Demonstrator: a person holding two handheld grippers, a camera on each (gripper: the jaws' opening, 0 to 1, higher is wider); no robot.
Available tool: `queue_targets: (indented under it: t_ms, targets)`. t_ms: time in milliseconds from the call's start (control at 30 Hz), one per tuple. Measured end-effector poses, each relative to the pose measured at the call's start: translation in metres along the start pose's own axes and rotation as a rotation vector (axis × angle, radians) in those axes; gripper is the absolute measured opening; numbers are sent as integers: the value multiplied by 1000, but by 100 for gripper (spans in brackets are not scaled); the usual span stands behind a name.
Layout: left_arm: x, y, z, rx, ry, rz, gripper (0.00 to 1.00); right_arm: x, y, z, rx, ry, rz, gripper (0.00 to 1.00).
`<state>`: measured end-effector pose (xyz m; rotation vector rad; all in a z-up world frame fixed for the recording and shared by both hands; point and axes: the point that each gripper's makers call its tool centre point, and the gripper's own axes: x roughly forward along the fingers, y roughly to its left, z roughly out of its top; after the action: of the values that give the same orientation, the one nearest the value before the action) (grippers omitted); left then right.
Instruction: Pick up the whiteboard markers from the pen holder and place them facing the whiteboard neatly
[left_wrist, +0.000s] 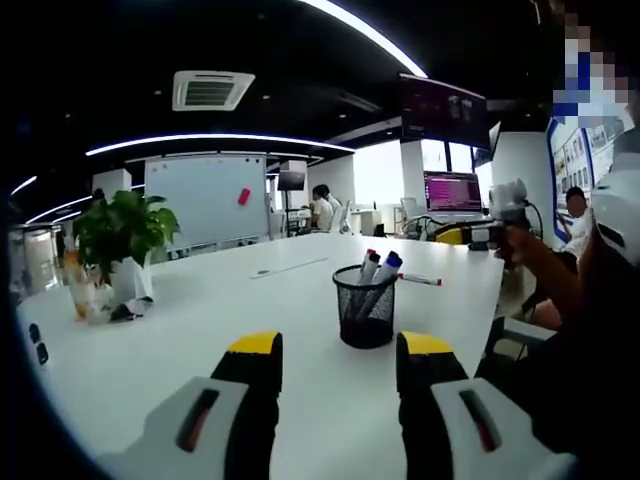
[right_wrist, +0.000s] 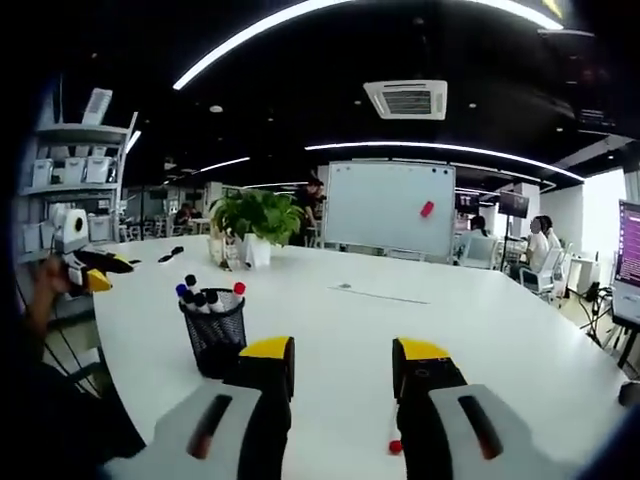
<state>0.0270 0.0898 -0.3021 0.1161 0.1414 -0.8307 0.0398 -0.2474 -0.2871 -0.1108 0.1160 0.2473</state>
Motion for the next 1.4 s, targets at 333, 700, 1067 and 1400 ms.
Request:
queue_targets:
  t_ms: [333, 700, 1067, 1400]
  targets:
    - [0, 1, 0, 1, 0, 4, 47, 6, 26, 4, 6, -18, 96, 42]
    - [-1, 2, 0, 1, -1, 5, 47, 12, 39, 5, 15, -3, 153, 40]
    - [-4, 3, 2, 4, -6, 10, 47, 22, 53, -2, -14, 16, 188, 39]
    - [-3, 3, 1, 3, -2, 7, 47, 26, 66, 4, -45, 3, 219, 37]
